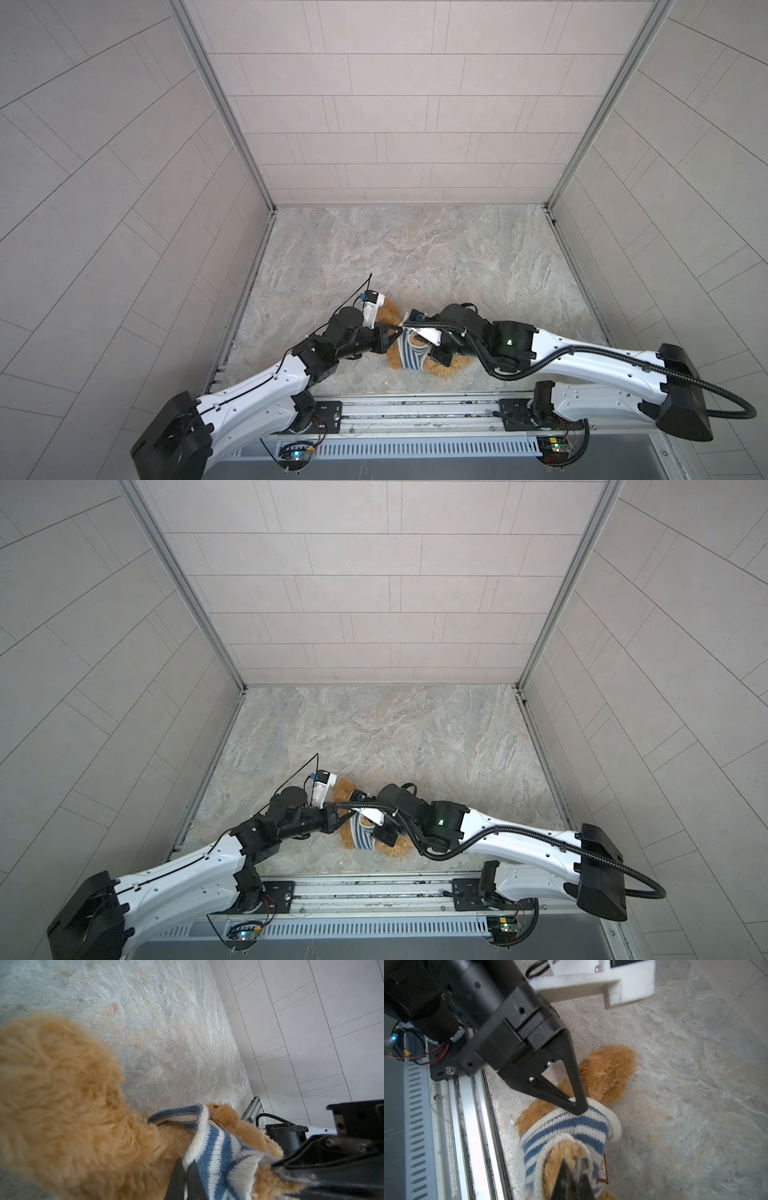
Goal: Dress the teddy bear
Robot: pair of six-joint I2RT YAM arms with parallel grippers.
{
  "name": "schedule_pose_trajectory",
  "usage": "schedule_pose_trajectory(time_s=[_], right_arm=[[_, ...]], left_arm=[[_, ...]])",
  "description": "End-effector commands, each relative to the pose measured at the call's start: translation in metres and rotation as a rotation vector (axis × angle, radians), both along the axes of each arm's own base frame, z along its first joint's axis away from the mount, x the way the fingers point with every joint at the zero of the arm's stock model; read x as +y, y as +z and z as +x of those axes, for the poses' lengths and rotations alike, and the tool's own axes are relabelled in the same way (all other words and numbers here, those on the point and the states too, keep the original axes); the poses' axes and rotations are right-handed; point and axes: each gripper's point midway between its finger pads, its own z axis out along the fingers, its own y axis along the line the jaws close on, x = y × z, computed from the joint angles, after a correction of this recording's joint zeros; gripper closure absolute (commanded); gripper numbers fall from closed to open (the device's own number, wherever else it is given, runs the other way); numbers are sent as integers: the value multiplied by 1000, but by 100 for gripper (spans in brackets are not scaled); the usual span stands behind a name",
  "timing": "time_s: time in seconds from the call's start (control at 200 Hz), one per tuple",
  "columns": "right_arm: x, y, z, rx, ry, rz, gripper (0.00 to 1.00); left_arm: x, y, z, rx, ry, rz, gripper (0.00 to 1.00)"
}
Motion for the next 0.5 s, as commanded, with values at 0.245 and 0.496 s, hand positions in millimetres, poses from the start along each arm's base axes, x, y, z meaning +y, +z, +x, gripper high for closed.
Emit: schedule_pose_trajectory(time_s=[0.245, 0.496], right_arm=[[-22, 123, 21, -196, -216, 592, 100], [-21, 129, 34, -197, -306, 685, 100]], left_arm=[[15, -1, 10, -50, 29, 125, 100], [22, -9, 11, -62, 25, 210, 100]])
